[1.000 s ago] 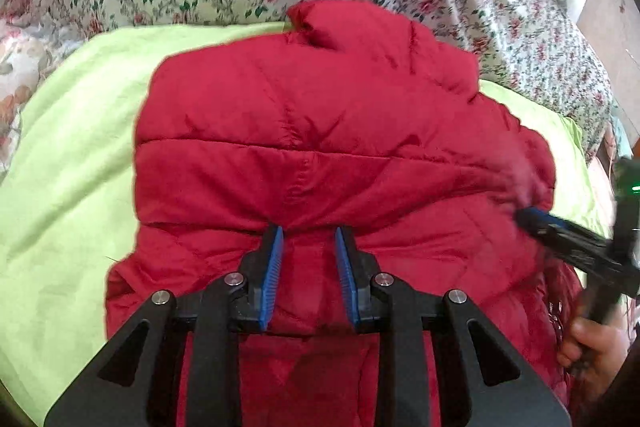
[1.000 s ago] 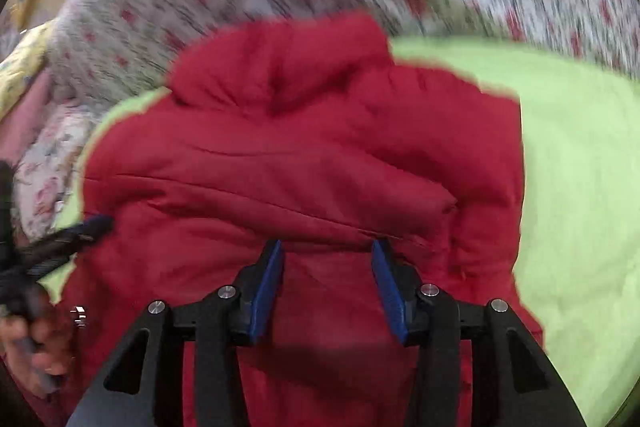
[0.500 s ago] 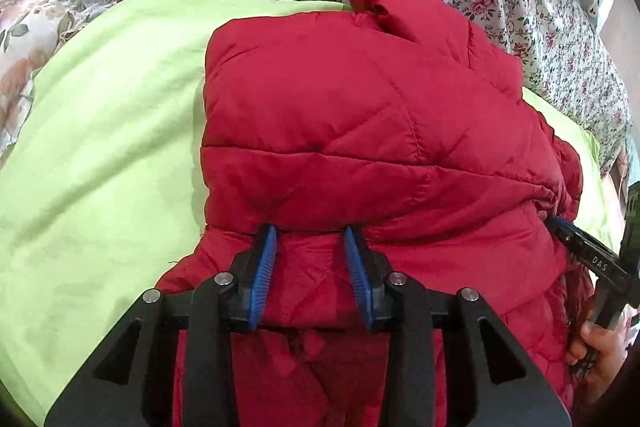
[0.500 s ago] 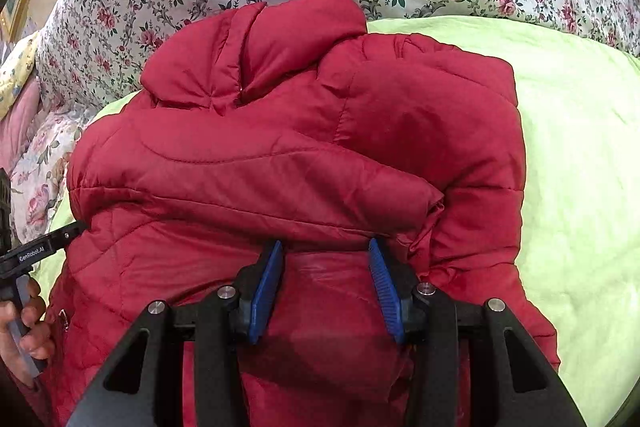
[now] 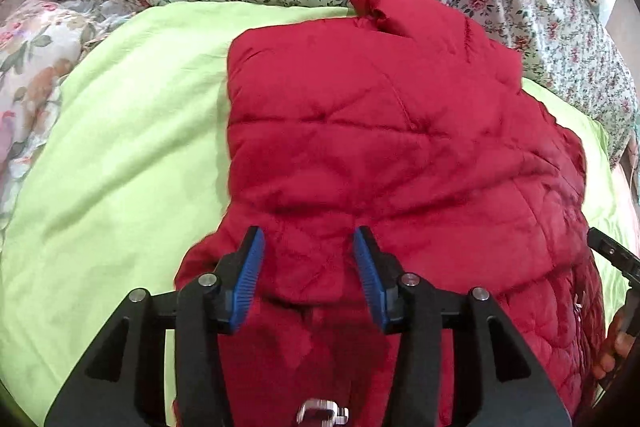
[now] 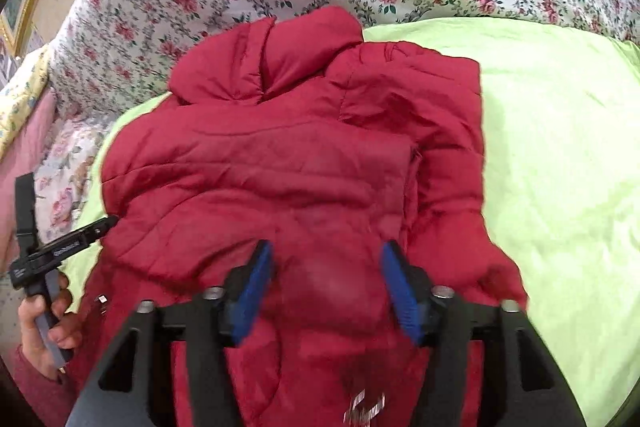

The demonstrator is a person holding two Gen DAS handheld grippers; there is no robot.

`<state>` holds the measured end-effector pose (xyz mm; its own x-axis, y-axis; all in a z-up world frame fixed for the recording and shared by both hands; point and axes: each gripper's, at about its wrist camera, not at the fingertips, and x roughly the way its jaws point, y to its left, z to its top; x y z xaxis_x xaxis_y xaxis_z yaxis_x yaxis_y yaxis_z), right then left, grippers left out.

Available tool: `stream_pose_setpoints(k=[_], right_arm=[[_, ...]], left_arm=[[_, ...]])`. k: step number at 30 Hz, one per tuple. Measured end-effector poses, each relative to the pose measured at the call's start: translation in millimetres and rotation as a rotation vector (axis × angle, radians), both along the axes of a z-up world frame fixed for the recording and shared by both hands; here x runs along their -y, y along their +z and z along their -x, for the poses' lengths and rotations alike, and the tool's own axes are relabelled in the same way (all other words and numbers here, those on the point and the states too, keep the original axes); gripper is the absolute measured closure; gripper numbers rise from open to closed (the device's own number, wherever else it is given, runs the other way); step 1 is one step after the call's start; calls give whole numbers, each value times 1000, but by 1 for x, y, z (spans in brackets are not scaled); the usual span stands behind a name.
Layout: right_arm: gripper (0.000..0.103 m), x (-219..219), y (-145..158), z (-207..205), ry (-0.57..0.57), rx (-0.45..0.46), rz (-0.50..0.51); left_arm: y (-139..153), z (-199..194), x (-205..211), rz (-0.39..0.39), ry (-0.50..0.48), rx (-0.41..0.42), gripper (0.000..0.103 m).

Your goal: Fold large clothes

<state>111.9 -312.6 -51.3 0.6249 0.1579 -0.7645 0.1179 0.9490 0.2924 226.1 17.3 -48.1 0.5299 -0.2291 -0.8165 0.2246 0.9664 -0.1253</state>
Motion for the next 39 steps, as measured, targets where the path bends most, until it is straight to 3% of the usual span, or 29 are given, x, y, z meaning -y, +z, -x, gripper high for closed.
stream_pose_setpoints(k=[12, 26, 30, 39], right_arm=[[32, 13, 6, 77, 6, -19, -45], [25, 29, 8, 137, -39, -52, -57], [21, 35, 5, 156, -57, -64, -61], [21, 42, -12, 194, -91, -145, -73]], left_arm=[[16, 71, -53, 58, 30, -24, 58], [-1, 122, -94, 77, 47, -99, 58], [-3, 137, -100, 74, 31, -111, 47], [-11, 167, -110, 79, 1, -141, 47]])
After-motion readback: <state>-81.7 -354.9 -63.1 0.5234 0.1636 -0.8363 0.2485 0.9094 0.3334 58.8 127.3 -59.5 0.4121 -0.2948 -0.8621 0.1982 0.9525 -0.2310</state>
